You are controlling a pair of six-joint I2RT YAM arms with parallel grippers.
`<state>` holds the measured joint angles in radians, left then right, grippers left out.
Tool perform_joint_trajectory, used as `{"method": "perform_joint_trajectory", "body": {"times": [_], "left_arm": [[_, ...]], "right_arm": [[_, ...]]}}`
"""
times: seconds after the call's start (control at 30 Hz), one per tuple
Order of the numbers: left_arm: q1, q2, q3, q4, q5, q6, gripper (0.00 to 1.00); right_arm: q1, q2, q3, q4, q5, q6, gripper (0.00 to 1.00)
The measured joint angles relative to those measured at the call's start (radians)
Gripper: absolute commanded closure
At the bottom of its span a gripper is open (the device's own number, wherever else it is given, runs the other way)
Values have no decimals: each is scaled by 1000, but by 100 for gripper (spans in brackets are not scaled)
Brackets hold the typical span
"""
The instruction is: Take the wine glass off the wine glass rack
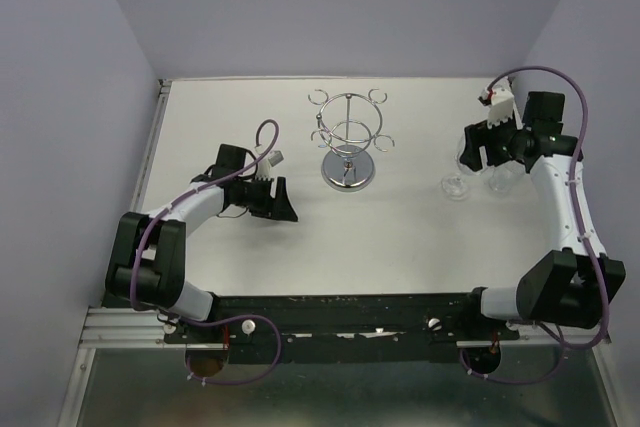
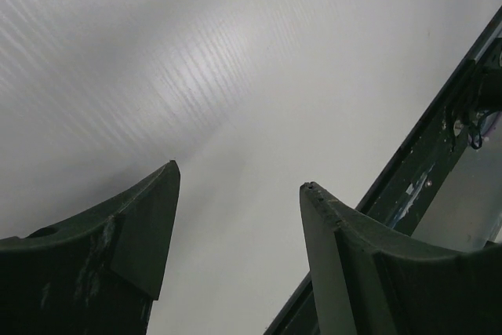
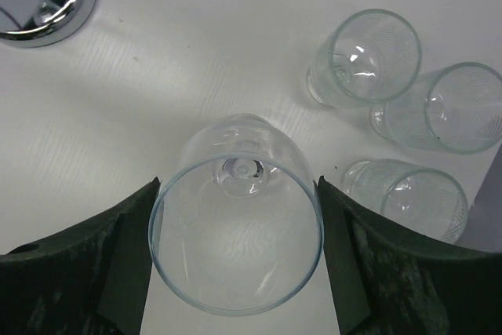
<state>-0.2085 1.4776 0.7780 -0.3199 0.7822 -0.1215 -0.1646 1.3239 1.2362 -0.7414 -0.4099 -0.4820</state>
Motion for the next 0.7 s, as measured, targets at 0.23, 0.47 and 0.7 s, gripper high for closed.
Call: {"method": "perform_joint_trajectory", "body": {"times": [0.23,0.47,0.7], "left_arm": [[19,16,8,-37,-19,34,27],[35,17,29,-54,-23,51,27],[66,17,27,-55,-26,50,27]], "right_arm": [[-60,100,65,0,-7,13,39],[-100,149,71,0,-18,29,39],[-117,185,103,-10,-8,21,39]]}}
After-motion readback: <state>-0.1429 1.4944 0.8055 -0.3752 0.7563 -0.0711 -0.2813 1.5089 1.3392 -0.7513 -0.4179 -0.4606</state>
